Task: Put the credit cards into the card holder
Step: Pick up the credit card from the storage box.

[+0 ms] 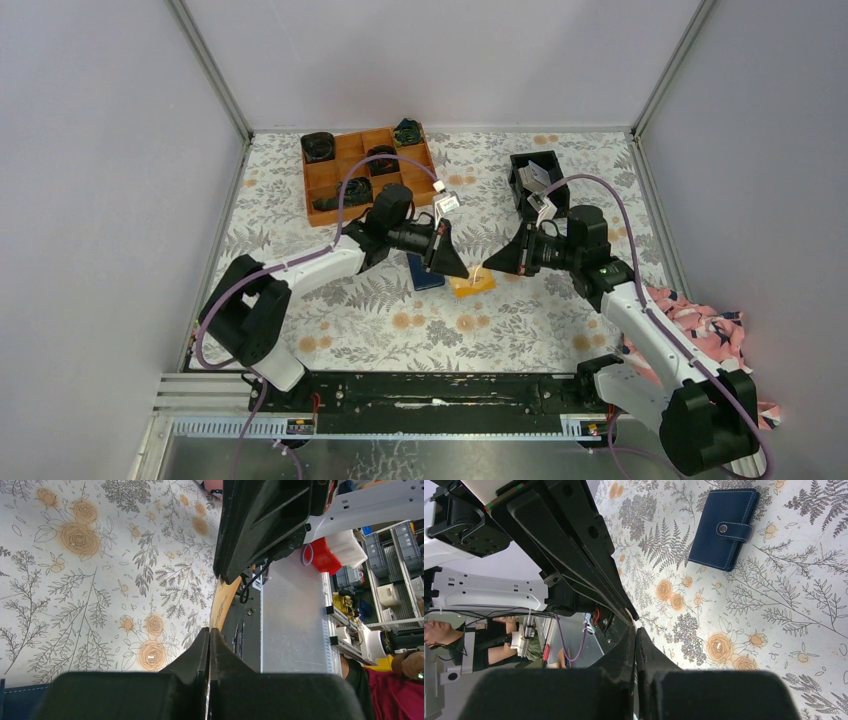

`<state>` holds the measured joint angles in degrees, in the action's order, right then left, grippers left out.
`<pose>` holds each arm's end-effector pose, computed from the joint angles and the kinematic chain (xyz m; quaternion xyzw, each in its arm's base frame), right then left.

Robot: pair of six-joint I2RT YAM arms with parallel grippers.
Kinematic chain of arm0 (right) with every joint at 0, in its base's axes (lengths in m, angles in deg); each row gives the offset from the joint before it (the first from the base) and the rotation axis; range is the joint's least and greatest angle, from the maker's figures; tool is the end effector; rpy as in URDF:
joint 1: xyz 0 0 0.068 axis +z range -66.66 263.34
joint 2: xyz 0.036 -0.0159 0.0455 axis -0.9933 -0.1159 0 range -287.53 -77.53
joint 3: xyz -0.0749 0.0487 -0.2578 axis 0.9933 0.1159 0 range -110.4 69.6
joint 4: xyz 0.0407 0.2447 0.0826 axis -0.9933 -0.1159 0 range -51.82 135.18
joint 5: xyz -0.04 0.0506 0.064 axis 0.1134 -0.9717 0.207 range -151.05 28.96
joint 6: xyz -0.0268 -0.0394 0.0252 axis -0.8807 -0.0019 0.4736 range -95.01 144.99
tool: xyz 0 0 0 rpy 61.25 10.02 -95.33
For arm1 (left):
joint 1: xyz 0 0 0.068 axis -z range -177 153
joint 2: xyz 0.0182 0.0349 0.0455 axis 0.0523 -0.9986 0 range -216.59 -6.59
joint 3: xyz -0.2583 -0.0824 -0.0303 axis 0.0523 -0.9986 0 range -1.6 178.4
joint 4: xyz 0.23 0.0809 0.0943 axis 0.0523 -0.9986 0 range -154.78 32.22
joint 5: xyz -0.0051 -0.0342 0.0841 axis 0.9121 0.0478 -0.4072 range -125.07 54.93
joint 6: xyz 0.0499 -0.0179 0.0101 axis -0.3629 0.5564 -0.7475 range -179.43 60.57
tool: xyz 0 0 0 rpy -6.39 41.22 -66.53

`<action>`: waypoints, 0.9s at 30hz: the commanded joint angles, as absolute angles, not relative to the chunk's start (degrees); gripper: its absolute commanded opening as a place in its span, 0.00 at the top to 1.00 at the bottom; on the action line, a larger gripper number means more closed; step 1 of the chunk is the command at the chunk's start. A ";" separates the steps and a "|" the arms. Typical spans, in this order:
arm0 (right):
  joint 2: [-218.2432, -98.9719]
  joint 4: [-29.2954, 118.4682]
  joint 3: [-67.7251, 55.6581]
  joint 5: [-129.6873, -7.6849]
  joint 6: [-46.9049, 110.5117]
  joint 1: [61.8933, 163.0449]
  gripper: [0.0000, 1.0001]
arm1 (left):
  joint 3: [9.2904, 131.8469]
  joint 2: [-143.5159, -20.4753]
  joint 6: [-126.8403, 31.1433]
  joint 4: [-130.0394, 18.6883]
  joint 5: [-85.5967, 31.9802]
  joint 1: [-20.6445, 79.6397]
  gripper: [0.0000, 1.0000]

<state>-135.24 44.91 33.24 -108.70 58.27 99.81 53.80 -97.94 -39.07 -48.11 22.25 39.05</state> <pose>0.2036 0.0877 0.2673 -0.1139 0.7817 0.5194 0.3258 0.2599 -0.2263 0.2409 0.3525 0.7037 -0.5779 0.2156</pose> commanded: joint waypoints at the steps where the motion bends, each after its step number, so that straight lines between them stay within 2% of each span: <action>1: -135.74 47.12 31.62 -109.57 58.13 100.20 1.00 | 53.86 -99.27 -37.11 -44.34 24.18 38.07 1.00; 4: -136.27 47.14 31.04 -107.62 57.83 100.22 0.99 | 53.46 -99.38 -36.02 -43.28 24.05 37.98 1.00; 5: -136.24 46.85 30.82 -106.45 57.47 100.22 0.94 | 53.42 -99.44 -35.83 -43.39 23.23 37.98 1.00; 9: -134.76 45.30 30.13 -99.55 55.16 100.15 0.64 | 53.55 -98.91 -34.20 -44.53 16.66 37.48 1.00; 11: -133.23 46.16 31.01 -95.26 54.92 100.22 0.58 | 52.75 -98.28 -31.44 -42.67 11.26 37.23 1.00; 15: -130.36 50.08 33.95 -87.50 55.90 100.22 0.55 | 48.53 -96.20 -20.35 -30.52 2.27 37.10 1.00; 19: -129.67 59.31 38.76 -85.09 59.84 100.17 0.54 | 41.15 -94.96 -6.46 -14.17 -6.93 37.01 1.00; 27: -138.74 83.21 47.62 -87.43 69.93 100.16 0.54 | 27.20 -100.54 17.89 19.28 -19.45 37.17 1.00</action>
